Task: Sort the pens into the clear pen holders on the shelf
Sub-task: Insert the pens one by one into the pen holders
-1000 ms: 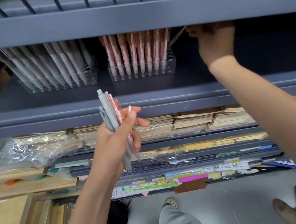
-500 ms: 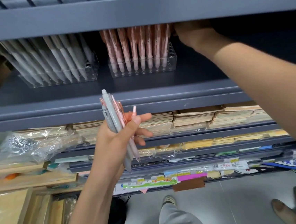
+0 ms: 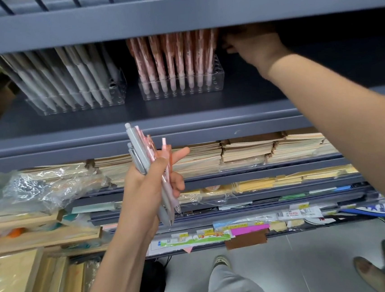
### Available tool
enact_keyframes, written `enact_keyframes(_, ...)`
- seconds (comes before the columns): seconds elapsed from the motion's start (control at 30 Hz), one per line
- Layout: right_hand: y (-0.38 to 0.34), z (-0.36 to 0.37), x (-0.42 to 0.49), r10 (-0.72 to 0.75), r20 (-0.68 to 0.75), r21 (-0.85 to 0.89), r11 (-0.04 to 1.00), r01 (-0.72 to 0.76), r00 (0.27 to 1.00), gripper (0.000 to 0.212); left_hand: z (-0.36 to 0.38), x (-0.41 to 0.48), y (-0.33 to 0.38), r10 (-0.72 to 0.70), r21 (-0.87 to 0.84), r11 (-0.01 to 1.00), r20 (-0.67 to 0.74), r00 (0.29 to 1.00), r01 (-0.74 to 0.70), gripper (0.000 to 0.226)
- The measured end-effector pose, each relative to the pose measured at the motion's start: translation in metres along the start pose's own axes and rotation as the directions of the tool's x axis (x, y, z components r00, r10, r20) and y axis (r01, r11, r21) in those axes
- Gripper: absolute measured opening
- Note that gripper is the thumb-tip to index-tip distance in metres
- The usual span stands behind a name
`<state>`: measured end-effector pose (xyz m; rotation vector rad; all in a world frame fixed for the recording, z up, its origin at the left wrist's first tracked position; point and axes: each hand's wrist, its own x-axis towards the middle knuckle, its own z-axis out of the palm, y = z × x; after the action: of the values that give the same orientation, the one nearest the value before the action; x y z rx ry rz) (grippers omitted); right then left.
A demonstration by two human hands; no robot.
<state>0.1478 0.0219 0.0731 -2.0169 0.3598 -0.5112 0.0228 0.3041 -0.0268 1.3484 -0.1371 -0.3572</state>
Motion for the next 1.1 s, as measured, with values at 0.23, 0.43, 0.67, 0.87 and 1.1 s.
enact_keyframes(0.23, -0.008, -0.010, -0.097, -0.164, 0.151, 0.040, 0.986, 0.160, 0.975, 0.016, 0.005, -0.004, -0.002, 0.047, -0.059, 0.997, 0.065, 0.997, -0.043, 0.035)
enact_keyframes(0.43, -0.007, 0.002, -0.164, -0.220, 0.634, 0.038, 0.966, 0.255, 0.741, 0.014, 0.010, -0.008, -0.001, 0.049, -0.086, 0.995, 0.067, 0.997, -0.043, 0.022)
enact_keyframes(0.67, 0.003, 0.012, -0.173, -0.239, 0.590, 0.170, 0.970, 0.172, 0.771, 0.005, 0.015, -0.010, -0.003, 0.036, -0.069, 0.997, 0.087, 0.996, -0.030, 0.024)
enact_keyframes(0.87, 0.006, 0.003, -0.167, -0.067, 0.205, 0.379, 0.925, -0.016, 0.977, 0.006, 0.008, -0.009, -0.007, 0.023, 0.050, 0.998, 0.104, 0.994, -0.029, 0.019)
enact_keyframes(1.1, 0.009, 0.007, -0.176, -0.145, 0.393, 0.424, 0.905, -0.040, 0.908, 0.014, 0.016, -0.006, -0.008, 0.048, 0.001, 0.999, 0.103, 0.994, -0.049, 0.027)
